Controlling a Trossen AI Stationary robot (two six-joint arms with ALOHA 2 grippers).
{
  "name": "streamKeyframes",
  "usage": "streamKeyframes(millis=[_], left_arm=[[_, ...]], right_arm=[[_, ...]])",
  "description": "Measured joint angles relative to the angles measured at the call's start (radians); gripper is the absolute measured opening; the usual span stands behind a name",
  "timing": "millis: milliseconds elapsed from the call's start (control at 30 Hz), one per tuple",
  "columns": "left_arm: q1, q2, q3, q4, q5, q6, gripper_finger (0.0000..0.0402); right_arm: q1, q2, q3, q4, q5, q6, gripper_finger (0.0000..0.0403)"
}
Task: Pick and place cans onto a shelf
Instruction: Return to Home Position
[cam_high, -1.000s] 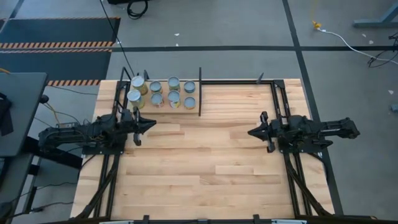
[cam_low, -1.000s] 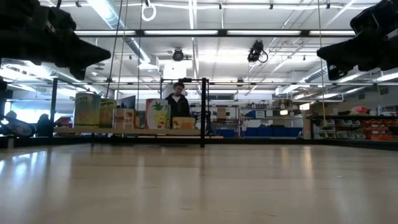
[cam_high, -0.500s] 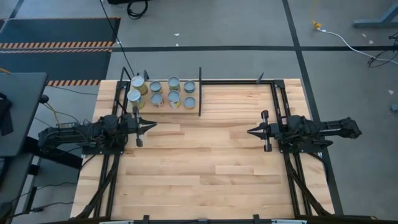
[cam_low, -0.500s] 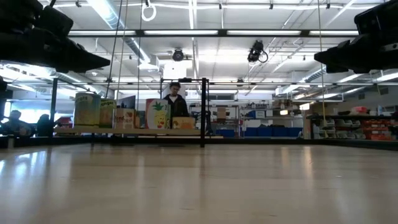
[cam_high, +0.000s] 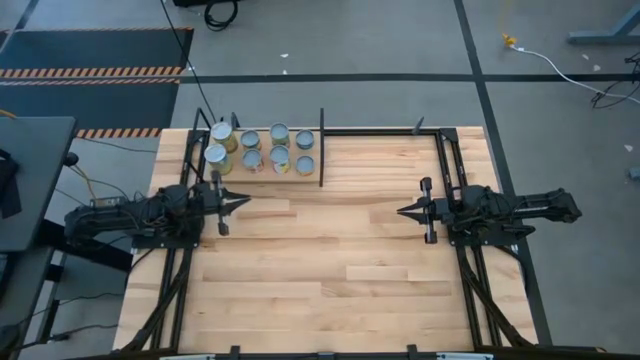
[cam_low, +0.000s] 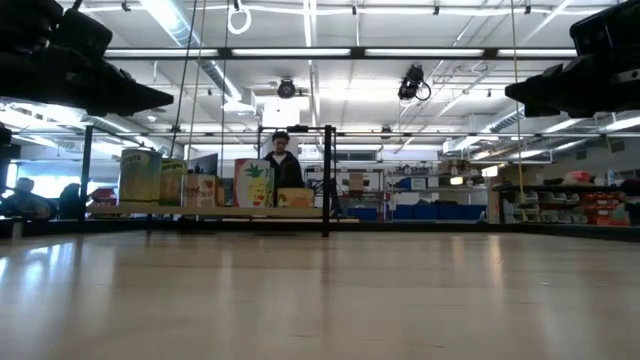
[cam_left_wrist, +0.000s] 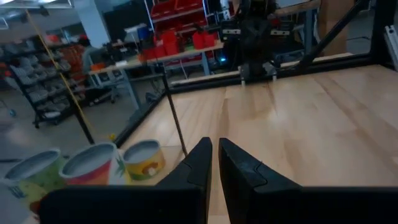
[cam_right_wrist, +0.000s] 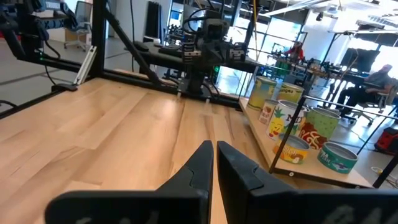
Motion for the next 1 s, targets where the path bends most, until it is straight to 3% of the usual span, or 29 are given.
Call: streamKeyframes(millis=[133, 1000], left_arm=[[-0.01, -0.101, 0.007, -0.118, 0.043, -0.023, 0.0036], [-0.043, -0.093, 0.004, -0.104, 0.035, -0.039, 0.0036]], right_arm=[[0.0, 0.0, 0.0, 0.001, -0.001, 0.0, 0.0029], [0.0, 0.0, 0.0, 0.009, -0.002, 0.0, 0.0029]])
